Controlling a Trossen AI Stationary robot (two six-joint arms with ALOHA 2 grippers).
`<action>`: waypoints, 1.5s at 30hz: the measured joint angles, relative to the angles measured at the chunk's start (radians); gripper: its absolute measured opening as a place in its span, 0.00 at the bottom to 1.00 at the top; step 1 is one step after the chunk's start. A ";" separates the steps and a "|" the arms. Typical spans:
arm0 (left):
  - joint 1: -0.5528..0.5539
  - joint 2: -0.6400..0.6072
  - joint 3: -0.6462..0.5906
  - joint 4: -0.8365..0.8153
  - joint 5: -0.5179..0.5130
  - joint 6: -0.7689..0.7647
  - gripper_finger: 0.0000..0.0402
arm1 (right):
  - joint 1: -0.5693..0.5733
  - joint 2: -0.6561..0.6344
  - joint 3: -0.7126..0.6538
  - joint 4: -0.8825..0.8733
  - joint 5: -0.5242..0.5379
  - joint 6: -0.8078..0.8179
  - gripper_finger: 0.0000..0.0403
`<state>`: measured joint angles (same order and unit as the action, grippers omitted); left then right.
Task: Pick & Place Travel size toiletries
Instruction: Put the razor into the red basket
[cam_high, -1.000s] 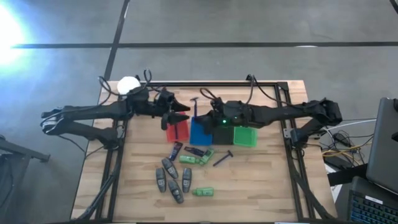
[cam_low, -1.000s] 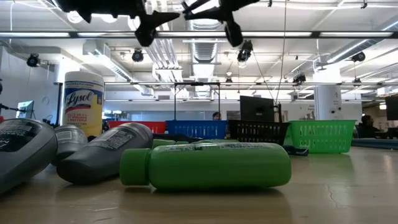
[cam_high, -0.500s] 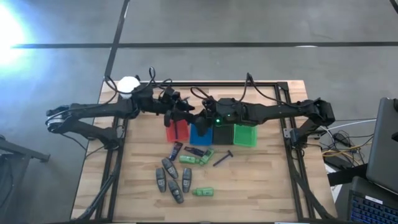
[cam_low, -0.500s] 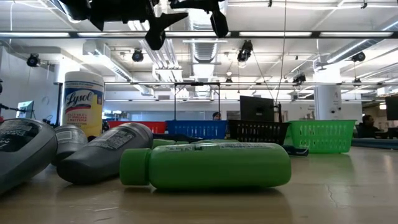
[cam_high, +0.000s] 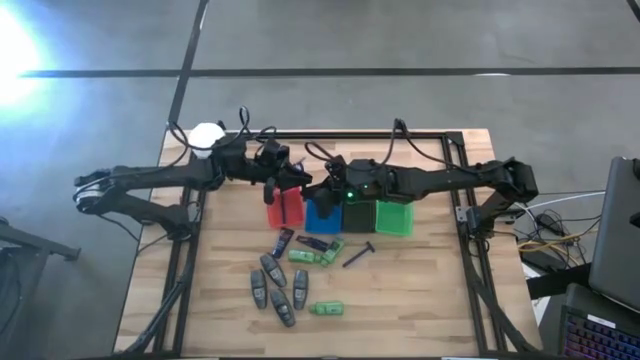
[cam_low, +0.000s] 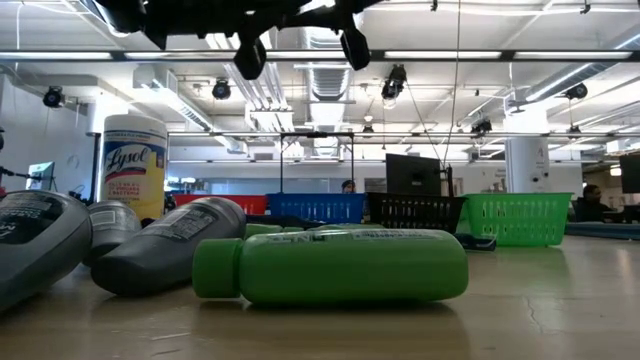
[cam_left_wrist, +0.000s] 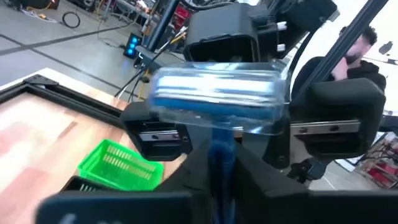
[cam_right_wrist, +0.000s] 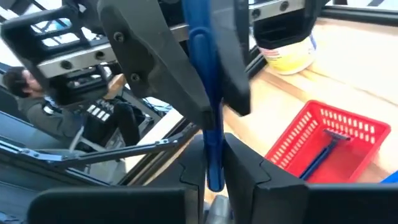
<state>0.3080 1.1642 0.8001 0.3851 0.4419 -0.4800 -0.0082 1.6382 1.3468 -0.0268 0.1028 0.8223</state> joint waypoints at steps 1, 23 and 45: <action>0.001 -0.003 0.000 -0.012 -0.020 0.003 0.09 | 0.000 0.000 0.000 -0.007 0.002 0.002 0.11; 0.066 0.087 -0.163 -0.504 -0.359 -0.385 0.10 | -0.007 -0.083 0.000 -0.234 0.084 0.096 0.57; -0.053 -0.146 -0.171 -0.496 -0.274 -0.116 0.30 | 0.023 -0.080 -0.042 -0.738 -0.096 0.079 0.63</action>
<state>0.2546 1.0187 0.6292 -0.1111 0.1678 -0.5955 0.0143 1.5578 1.3048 -0.7649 0.0072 0.9015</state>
